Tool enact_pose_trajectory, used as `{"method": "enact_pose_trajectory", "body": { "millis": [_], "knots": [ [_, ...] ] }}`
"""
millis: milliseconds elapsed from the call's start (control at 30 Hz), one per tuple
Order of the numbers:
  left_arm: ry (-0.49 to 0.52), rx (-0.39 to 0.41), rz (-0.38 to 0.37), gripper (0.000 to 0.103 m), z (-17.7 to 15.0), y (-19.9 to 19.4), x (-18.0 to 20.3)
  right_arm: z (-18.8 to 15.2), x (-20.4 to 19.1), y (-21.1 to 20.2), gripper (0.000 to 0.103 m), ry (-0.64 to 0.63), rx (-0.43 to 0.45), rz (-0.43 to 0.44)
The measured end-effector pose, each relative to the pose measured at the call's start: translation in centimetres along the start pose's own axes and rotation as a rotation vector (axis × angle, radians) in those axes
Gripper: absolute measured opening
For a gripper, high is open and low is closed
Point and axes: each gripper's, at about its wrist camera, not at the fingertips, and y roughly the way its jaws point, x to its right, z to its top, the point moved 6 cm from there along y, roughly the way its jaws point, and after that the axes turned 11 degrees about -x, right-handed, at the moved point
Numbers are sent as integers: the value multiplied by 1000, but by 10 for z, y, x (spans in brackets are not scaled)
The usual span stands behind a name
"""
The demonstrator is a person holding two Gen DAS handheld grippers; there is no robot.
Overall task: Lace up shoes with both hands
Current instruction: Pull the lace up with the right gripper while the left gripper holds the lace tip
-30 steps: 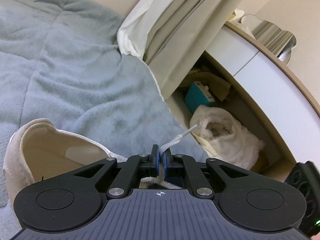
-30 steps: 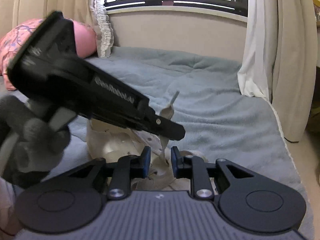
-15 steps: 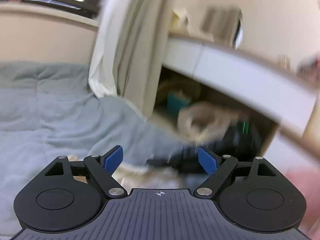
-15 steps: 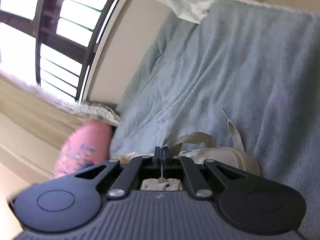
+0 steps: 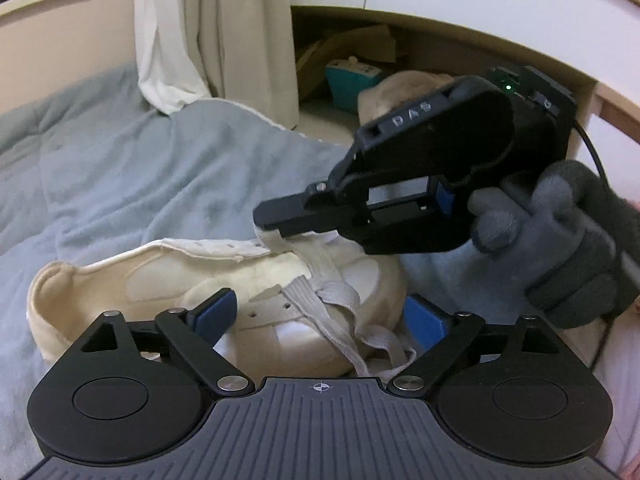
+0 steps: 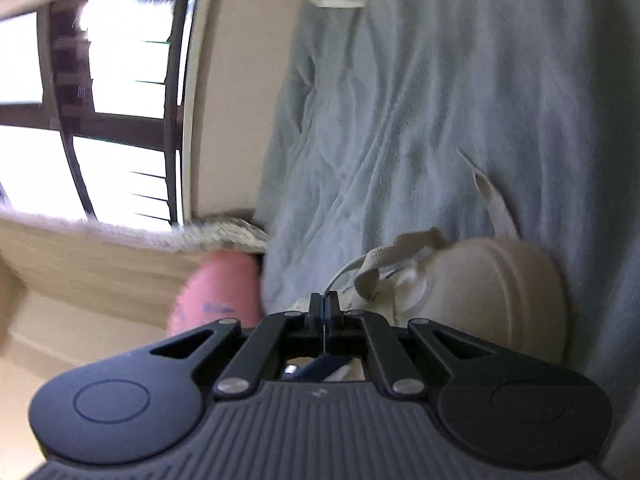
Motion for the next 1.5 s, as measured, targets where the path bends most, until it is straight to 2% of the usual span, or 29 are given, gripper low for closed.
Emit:
{"method": "enact_pose_trajectory", "body": {
  "millis": [167,367,567,667,733,800,833,867,933,1000,1033,1067,1167,1200,1233,1267,1300,1333,1433,1500],
  "knots": [
    [-32,3,-9,96,10,31,-12,5,10,6,1,143,-13,145],
    [-30,-2,-9,98,17,78,-28,4,7,17,1,199,-30,251],
    [-42,7,-16,98,29,115,-47,6,7,14,1,197,-30,265],
    [-84,85,-87,98,38,106,-60,10,3,2,1,156,-17,249],
    [-115,151,-51,96,44,104,-77,11,0,-6,1,111,-12,213],
    [-173,168,-24,70,48,113,-98,10,-3,-13,1,53,-4,168],
    [-203,175,-11,47,50,118,-108,10,-5,-15,1,28,-1,149],
    [-209,169,16,46,52,121,-111,9,-6,-17,1,12,0,142],
    [-145,161,83,47,59,138,-110,8,-7,-20,1,0,-1,137],
    [-53,151,91,59,67,159,-98,8,-7,-21,1,-5,0,135],
    [-26,141,89,67,74,163,-91,8,-7,-22,1,-6,-1,134],
    [-17,129,94,71,81,170,-87,7,-8,-22,1,-7,-3,134],
    [-31,112,109,68,96,186,-81,5,-10,-22,1,-30,-7,118],
    [-53,117,113,66,99,189,-84,4,-12,-23,1,-47,-5,105],
    [-76,121,122,56,102,190,-89,4,-13,-25,1,-61,0,93],
    [-108,118,128,33,106,197,-98,4,-14,-27,2,-76,5,81],
    [-140,114,133,15,110,204,-108,3,-15,-29,3,-92,12,67],
    [-165,115,130,4,112,206,-116,4,-16,-33,5,-113,22,48],
    [-232,111,77,4,116,214,-133,3,-24,-43,16,-222,76,-60],
    [-278,99,23,4,102,196,-125,0,-31,-51,26,-319,118,-166]
  ]
}}
